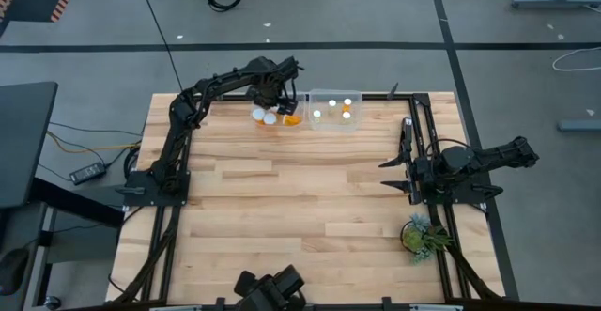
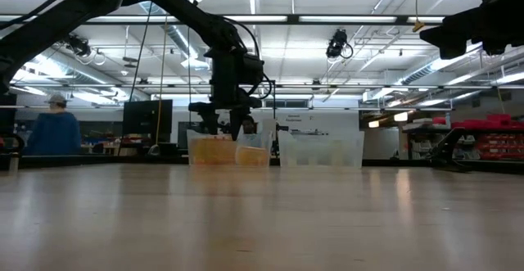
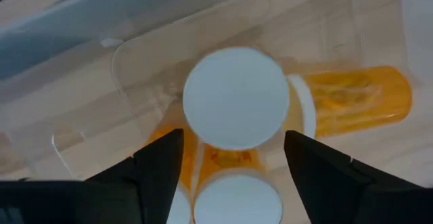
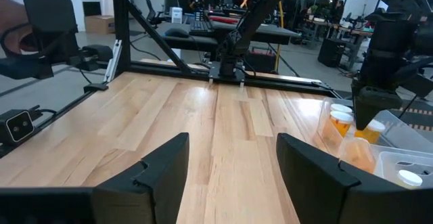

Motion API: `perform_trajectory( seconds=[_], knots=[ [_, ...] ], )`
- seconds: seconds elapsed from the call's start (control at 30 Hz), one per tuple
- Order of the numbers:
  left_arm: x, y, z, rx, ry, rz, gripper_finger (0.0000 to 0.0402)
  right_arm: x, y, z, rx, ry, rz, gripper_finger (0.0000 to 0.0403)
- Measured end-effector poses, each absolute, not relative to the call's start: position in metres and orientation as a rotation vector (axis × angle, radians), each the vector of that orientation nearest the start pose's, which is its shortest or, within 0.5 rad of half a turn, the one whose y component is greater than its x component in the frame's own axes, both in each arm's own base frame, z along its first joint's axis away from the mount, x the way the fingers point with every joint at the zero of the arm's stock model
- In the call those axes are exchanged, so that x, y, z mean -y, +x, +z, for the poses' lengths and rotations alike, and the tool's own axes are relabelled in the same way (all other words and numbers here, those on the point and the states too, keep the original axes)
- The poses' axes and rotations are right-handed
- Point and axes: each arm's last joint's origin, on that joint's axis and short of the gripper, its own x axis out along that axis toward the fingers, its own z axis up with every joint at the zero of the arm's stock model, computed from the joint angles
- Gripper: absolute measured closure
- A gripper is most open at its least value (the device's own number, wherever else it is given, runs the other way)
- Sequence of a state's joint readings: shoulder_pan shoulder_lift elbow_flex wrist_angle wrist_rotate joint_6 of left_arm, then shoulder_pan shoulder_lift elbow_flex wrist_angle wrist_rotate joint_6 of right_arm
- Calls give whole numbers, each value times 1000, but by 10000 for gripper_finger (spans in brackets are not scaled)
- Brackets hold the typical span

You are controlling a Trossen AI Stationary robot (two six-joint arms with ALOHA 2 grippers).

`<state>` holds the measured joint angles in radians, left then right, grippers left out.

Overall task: Pick and place medicine bottles into bin by pill shape (circle, oval)
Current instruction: Put the large orange pill bottle into the left transparent bin, then adjust the large orange pill bottle on the transparent bin

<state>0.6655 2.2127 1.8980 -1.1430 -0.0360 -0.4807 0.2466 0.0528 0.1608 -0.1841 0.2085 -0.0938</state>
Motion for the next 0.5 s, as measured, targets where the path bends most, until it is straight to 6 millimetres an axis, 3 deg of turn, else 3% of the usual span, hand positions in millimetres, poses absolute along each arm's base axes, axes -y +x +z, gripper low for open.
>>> perform_trajectory(
  seconds=[0.2, 0.5],
  knots=[
    [-275, 349, 205, -1245, -796, 881, 125, -16, 88, 196, -73, -111, 42, 173],
    [-274, 361, 250, -1161, -692, 837, 139, -16, 88, 196, -73, -111, 42, 173]
  ],
)
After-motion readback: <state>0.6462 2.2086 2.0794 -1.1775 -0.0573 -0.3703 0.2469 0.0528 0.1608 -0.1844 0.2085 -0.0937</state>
